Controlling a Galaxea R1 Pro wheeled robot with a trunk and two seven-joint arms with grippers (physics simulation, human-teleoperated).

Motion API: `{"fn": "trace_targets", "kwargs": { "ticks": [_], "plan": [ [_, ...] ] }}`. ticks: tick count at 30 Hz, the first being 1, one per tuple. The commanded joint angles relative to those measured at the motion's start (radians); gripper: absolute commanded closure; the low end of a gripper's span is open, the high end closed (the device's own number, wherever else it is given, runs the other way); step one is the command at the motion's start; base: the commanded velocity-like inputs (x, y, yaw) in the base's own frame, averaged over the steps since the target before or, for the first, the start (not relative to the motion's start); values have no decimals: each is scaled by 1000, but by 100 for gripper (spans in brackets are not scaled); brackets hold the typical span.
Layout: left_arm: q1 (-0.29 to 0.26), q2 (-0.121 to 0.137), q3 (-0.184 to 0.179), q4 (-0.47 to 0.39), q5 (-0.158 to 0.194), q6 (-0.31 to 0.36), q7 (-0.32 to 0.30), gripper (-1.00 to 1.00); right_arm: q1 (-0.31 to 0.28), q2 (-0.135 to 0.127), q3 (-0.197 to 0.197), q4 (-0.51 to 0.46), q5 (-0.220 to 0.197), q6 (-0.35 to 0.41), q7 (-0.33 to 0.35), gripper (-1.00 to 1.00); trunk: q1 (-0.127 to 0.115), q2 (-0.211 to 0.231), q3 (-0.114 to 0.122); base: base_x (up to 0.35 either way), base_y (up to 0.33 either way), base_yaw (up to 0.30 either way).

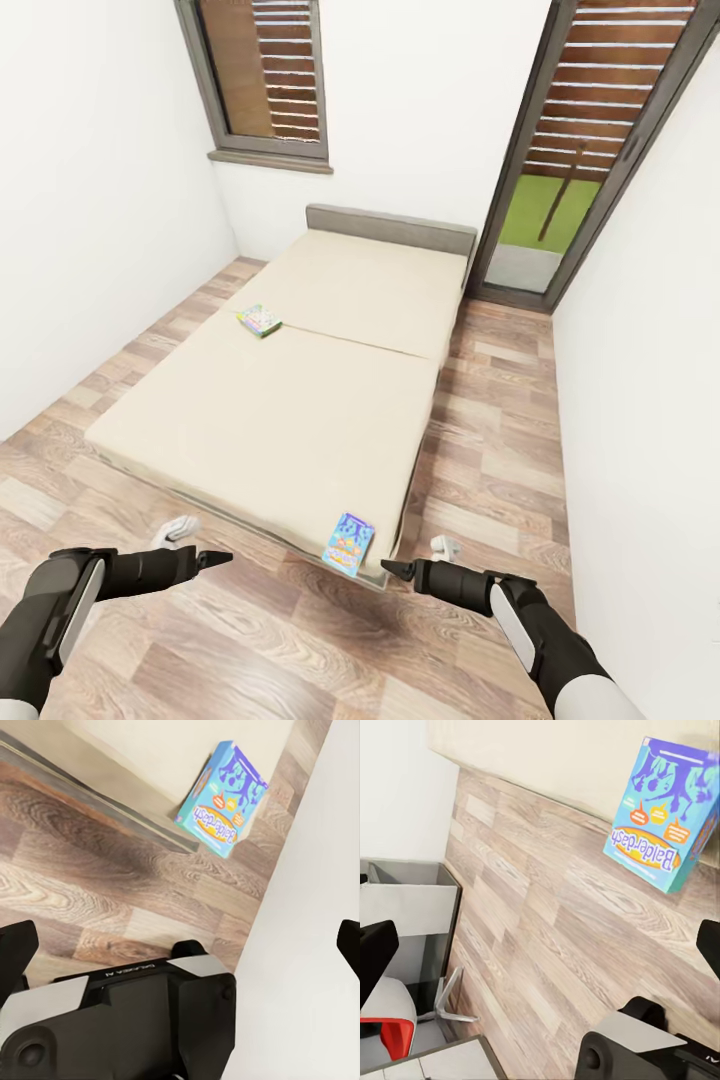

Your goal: Put all the toys in the child's room - the three board games (two on the bed and one on the table), the two jigsaw puzzles on the table, and the tennis ball on the table - inside the toy box on the table in the child's room.

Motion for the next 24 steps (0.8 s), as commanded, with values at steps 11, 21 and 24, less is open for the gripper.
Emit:
{"fn": "trace_targets", "kwargs": {
  "ticks": [11,21,24],
  "plan": [
    [0,0,2,0,1,8,-3,-100,-1,-2,2,0,-9,8,-1,-100,1,-2,14,0,23,-178],
    [0,0,2,0,1,8,-3,-100,-1,-1,2,0,-9,8,-2,-100,1,-2,29,0,116,-178],
    [0,0,2,0,1,8,-3,-100,-1,-1,2,0,-9,8,-2,-100,1,-2,33,0,26,-177]
  ]
}}
